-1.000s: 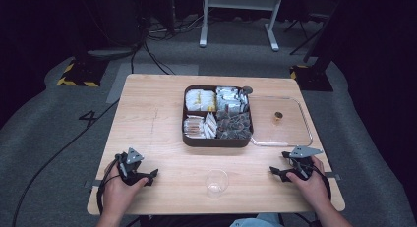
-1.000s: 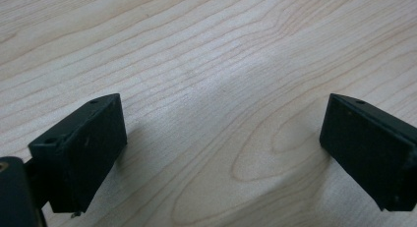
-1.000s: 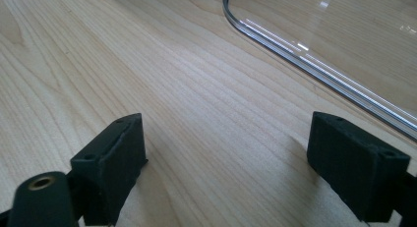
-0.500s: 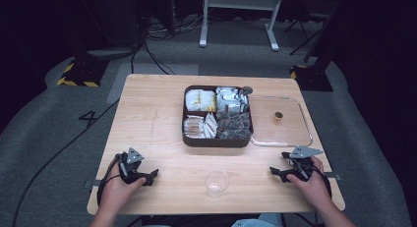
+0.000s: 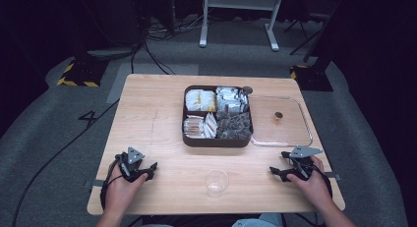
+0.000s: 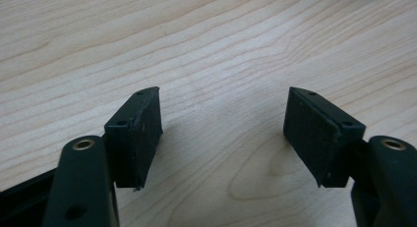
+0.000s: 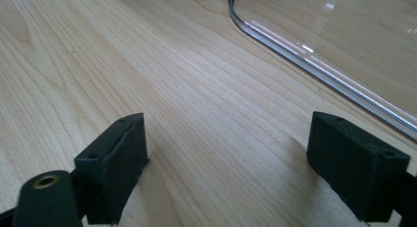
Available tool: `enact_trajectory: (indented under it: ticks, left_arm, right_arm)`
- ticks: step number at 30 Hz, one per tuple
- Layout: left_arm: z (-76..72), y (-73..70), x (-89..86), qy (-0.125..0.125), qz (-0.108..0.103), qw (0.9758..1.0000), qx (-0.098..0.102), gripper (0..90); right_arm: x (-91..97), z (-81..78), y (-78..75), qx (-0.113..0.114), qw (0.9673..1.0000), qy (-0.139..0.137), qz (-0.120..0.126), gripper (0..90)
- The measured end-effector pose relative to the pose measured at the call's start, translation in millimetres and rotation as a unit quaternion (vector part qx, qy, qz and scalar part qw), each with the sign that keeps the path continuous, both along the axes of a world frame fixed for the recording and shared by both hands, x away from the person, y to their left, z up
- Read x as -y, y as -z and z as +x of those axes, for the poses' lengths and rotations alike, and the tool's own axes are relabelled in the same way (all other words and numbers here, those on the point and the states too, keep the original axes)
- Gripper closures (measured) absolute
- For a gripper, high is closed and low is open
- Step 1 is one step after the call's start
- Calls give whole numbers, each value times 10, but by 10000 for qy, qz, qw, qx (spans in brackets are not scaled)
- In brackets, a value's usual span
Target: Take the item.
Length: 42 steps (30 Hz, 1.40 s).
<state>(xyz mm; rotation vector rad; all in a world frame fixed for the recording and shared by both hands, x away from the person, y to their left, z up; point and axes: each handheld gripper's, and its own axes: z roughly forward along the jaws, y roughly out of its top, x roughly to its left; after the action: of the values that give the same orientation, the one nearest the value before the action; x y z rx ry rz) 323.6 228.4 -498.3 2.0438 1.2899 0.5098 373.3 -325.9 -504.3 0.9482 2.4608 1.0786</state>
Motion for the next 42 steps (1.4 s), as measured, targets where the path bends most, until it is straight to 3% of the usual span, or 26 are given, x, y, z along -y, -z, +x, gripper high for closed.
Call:
enact_trajectory:
  ticks: [2,4,8,17,24,27,36,42]
  left_arm:
    - [-12,-52,22,98,-7,10000,1,313]
    - [-43,-145,94,419,-19,9991,45,314]
    - [-82,-283,225,664,-141,9977,47,312]
    - [-14,-522,380,888,-324,9954,167,319]
    - [107,-691,499,1015,-231,9942,279,312]
    - [169,-759,571,1068,-321,9934,282,321]
    - [396,-951,828,1339,-318,9898,379,318]
    - [509,-1018,923,1405,-322,9888,392,319]
  right_arm:
    - [-1,-1,0,0,10000,2,3,155]
    - [-1,-1,0,0,10000,2,3,155]
    - [-1,0,1,1,10000,2,5,156]
    - [-1,-1,1,2,10000,1,4,155]
    - [1,0,0,0,10000,-1,1,156]
    - [4,2,0,-3,10000,-18,7,157]
    - [4,2,0,2,10000,-24,1,156]
    - [2,-2,0,23,10000,-26,-5,162]
